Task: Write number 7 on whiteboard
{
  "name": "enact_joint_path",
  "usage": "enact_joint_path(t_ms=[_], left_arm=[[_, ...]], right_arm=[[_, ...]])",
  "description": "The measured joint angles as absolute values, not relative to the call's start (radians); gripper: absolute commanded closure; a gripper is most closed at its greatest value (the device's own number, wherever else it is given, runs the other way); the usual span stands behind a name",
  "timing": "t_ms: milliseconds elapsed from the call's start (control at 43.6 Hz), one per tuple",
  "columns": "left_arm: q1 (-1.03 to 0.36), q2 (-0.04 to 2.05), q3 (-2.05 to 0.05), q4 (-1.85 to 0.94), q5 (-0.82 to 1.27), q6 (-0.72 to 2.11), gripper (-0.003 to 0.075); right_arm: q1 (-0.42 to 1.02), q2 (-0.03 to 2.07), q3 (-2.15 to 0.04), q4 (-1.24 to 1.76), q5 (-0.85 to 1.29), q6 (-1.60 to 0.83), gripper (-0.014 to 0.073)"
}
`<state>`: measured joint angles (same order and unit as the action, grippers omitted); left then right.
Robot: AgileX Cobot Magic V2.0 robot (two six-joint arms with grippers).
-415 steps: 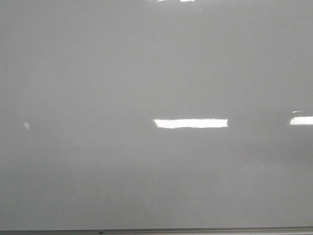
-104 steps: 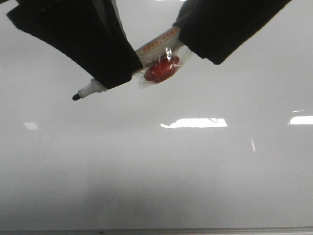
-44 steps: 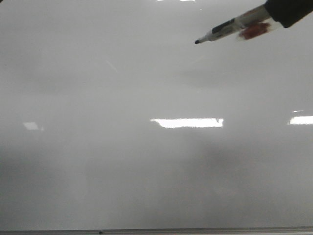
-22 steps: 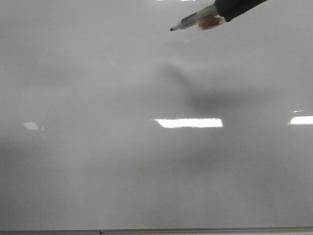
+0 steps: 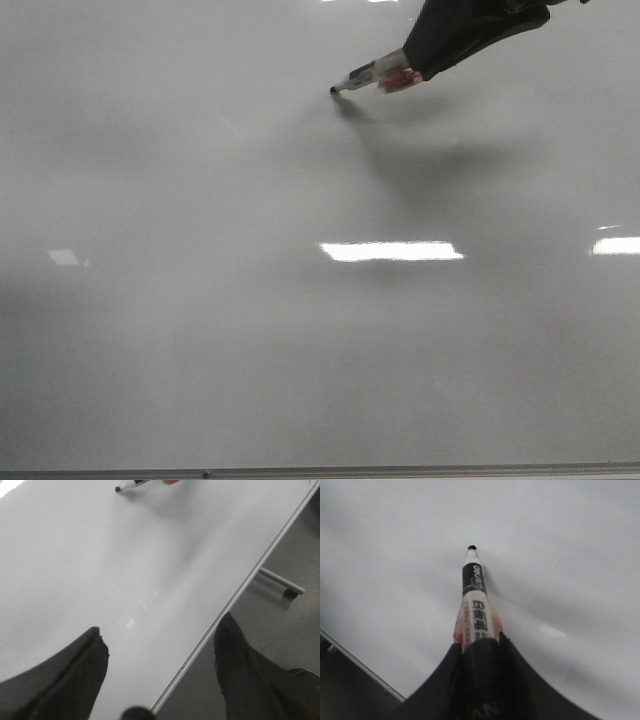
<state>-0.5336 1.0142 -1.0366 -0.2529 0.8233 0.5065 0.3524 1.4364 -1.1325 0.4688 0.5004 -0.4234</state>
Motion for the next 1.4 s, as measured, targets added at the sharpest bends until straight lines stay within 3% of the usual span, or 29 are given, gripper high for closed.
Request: enact_joint_path(t_ms=[321,689,1102,1400], left_arm=[[-0.534,1.014,-1.037,-0.253,0.821,0.505,0.0282],[-0.534,1.014,-1.037,-0.253,0.806,0.504,0.0282],[-0.534,1.014,-1.037,-0.253,0.780,0.504,0.0282],[-0.534,1.018,-1.039,-0.291,0.812,0.612,0.0218]], right_arm=[[0.234,1.407,-1.135,0.472,0.622,-0.444,0.0659],[0.228,1.405,-1.135,0.457,0.647,-0.453,0.0659],[0.299,1.495,-1.086,0.442,0.719,-0.483,0.0659],[0.379,1.338,-1.086,0.419,0.792,-0.565,0.0659]])
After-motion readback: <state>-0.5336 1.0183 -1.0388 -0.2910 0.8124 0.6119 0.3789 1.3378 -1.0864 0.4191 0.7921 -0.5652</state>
